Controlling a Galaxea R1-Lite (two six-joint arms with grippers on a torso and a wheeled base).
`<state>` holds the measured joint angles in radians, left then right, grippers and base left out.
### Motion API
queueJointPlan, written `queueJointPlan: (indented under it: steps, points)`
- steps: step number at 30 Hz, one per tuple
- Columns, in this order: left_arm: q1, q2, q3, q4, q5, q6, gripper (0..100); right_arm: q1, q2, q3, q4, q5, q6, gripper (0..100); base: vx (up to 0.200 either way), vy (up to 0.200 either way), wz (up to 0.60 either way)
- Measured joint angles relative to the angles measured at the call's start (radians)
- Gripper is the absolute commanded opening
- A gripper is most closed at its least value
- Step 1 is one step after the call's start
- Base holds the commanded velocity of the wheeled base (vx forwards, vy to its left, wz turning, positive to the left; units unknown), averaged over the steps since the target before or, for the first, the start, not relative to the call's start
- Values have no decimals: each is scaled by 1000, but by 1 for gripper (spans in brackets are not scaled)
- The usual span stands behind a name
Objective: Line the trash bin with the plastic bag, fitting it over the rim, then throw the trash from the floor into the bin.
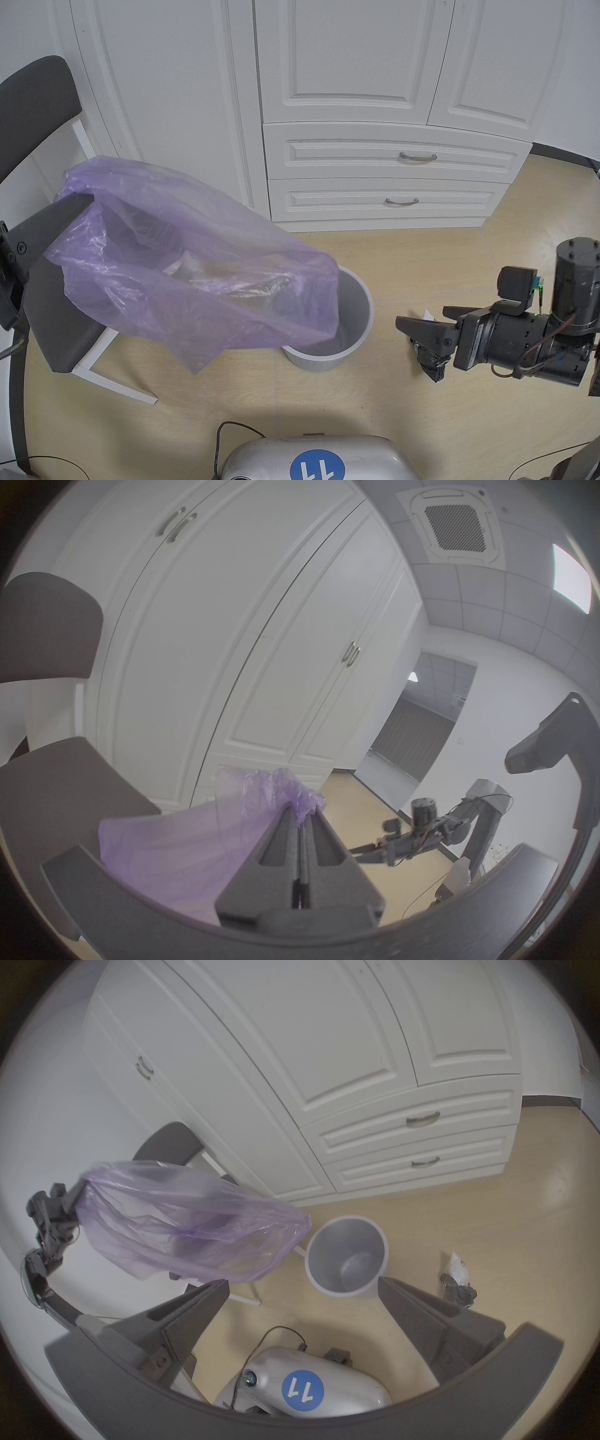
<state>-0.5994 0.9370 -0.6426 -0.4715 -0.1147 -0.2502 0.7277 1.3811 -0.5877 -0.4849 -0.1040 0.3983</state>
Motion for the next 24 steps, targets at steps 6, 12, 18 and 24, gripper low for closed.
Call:
queueJointPlan:
  steps: [6,12,18,24]
  points:
    - [-56,-9,37,-85,-1,7,0,14,67,6,-1,0,0,100,0,0,0]
    - [-101,-19,52,-94,-3,8,0,19,109,9,-4,0,1,100,0,0,0]
    - [-117,-30,53,-96,-3,6,0,26,146,17,-37,-1,2,100,0,0,0]
    - [-122,-29,47,-119,-2,-1,0,57,157,41,-41,-1,-1,100,0,0,0]
